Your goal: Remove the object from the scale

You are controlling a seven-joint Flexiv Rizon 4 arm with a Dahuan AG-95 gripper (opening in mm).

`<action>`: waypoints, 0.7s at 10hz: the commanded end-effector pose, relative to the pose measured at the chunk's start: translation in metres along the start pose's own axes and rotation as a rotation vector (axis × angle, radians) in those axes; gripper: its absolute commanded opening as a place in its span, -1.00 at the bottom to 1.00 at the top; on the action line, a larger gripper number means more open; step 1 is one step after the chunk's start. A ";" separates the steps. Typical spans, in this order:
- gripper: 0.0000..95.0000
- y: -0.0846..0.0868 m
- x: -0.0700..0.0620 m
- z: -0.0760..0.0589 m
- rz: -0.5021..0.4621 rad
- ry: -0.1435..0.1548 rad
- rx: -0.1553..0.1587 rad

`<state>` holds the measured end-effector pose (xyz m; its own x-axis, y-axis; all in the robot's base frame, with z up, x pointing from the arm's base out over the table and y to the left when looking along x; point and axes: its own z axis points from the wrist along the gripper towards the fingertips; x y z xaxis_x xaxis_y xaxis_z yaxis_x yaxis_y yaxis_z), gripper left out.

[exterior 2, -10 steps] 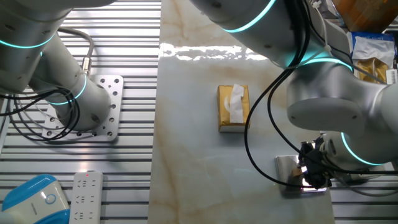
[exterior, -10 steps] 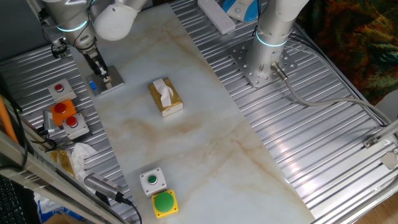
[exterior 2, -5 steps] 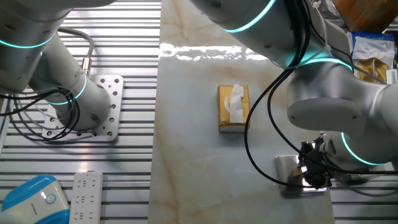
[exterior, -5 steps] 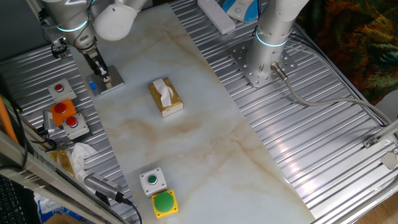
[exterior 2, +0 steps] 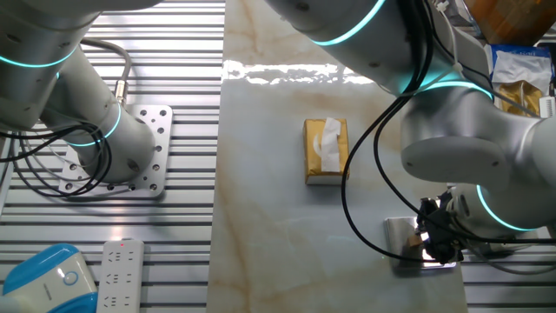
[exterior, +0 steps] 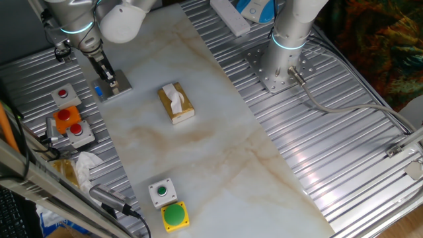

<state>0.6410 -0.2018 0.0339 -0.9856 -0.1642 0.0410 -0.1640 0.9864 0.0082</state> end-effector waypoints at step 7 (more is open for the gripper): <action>-1.00 0.013 0.004 -0.033 0.031 0.031 -0.004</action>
<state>0.6357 -0.1873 0.0655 -0.9885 -0.1331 0.0712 -0.1329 0.9911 0.0073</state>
